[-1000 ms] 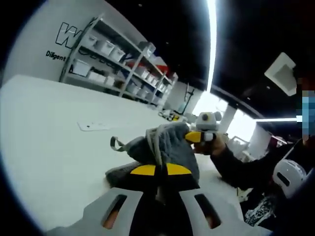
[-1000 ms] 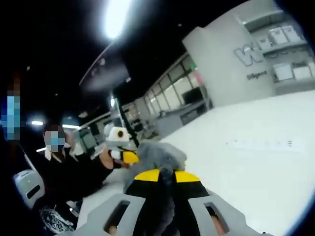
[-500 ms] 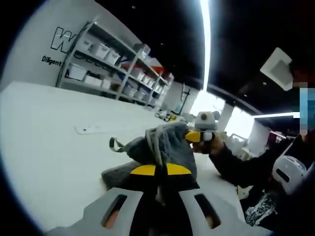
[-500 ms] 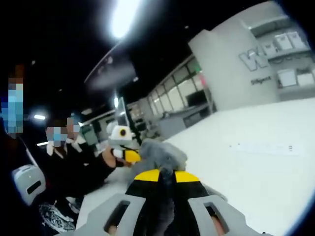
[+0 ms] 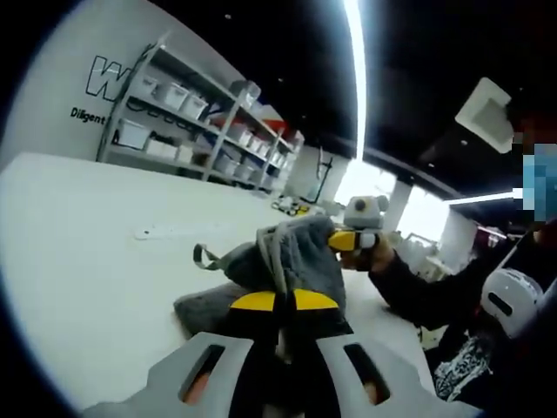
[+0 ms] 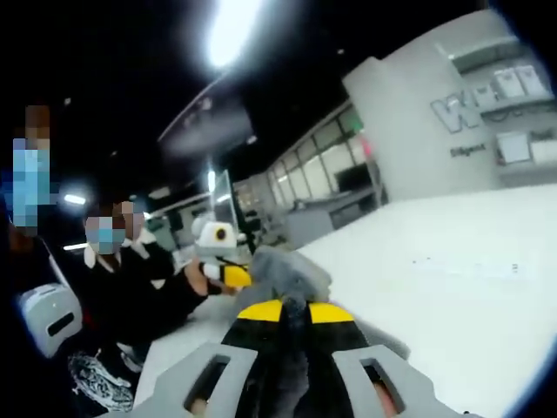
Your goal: Open the folded towel by lifting each exposed corner and separating the folded layers until the towel lies flat within the target outline without major curled edges
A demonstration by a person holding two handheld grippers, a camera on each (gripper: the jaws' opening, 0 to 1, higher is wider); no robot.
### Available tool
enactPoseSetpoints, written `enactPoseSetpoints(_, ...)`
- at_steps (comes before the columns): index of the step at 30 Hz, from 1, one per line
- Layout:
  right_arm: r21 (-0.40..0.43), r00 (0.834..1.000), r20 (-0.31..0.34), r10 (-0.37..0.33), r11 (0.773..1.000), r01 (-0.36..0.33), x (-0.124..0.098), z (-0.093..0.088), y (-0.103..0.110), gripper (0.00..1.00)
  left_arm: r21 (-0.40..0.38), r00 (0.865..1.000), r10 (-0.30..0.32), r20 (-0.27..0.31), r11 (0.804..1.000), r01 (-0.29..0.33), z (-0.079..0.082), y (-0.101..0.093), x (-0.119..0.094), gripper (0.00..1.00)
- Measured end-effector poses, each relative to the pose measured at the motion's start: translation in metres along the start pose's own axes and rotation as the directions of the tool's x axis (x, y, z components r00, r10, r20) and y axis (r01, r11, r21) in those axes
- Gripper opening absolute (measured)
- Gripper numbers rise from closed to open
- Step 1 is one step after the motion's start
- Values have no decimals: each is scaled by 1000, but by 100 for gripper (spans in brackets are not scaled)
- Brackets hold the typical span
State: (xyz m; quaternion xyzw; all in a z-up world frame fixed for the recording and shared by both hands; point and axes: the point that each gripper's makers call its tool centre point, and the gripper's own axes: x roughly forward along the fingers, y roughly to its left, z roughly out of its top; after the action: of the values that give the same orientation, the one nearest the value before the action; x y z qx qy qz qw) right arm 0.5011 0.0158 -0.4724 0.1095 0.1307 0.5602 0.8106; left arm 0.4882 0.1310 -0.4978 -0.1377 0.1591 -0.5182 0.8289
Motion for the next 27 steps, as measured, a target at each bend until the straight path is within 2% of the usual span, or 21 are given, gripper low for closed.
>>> enactPoseSetpoints(6, -8, 1000, -6, 5, 1000, -5, -1, -3, 5, 3, 14, 1000, 10, 2, 1000, -10, -6, -5, -3, 2)
enactPoseSetpoints(13, -32, 1000, 1, 13, 999, -13, -5, -4, 16, 3, 37, 1000, 0, 18, 999, 0, -9, -21, -6, 2)
enactPoseSetpoints(18, -40, 1000, 2, 23, 999, -23, -11, -10, 22, 3, 70, 1000, -10, 23, 998, 9, -14, -31, -6, 2)
enactPoseSetpoints(27, -62, 999, 1, 36, 997, -36, -15, -15, 31, 3, 105, 999, -11, 37, 994, 7, -14, -30, -12, 2)
